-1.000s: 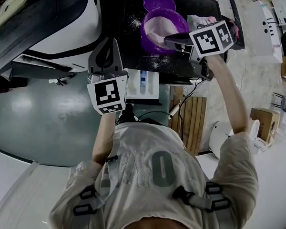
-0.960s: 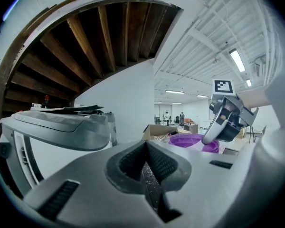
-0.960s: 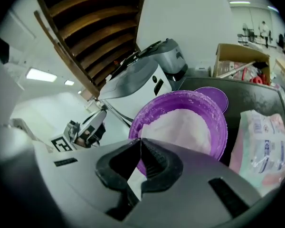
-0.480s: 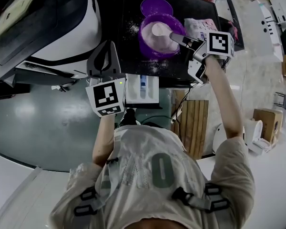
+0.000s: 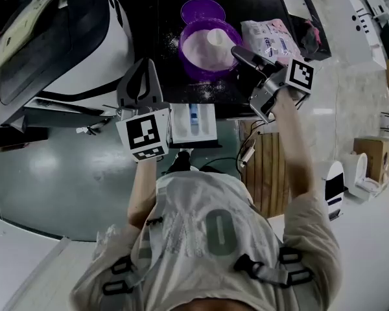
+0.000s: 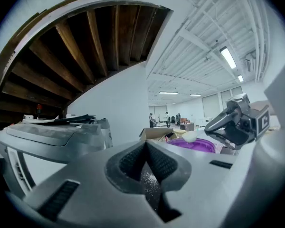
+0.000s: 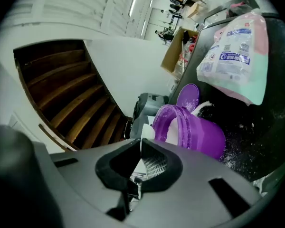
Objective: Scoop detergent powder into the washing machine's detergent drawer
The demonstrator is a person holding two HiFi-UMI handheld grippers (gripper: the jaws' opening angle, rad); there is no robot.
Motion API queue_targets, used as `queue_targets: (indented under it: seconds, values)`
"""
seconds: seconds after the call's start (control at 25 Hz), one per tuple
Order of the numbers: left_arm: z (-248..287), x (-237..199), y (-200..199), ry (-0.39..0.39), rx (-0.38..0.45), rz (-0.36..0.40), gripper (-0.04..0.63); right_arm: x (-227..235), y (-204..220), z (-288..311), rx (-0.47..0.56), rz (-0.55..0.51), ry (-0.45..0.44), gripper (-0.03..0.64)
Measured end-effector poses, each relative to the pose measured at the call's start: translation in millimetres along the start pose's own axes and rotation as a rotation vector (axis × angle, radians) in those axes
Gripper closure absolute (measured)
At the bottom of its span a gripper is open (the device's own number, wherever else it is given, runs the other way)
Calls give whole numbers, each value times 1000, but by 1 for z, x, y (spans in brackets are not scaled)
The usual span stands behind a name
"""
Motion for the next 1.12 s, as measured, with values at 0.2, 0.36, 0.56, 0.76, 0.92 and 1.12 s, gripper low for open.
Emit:
queue_targets:
  seconds: [0.2,0.36,0.56,0.76,0.92,1.12]
  values:
    - [-6,10,-6,24,12,11,575,7,15,-21,85,77,-86,606]
    - [-10,19,-9,39,27,17,575,13,32,-33,138,121,-153,607]
    - [-17,30,-11,47,35,21,575,26,51,-47,160,157,-201,606]
    - [-26,41,-4,55,39,29,575,47,68,-66,176,177,-212,606]
    - [-32,48,5,60,36,21,575,59,82,-75,184,195,-231,606]
    - [-43,54,13,74,37,14,575,68,102,-83,192,198,-241,606]
Point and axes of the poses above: the fingertips, and each gripper's own axes: z forward along the fingers, x to its right, y out of its underside, the point moved 10 cm from there along -z, backward along the fingers, and after that the axes turned 14 degrees about z, right-handed, at the moved point
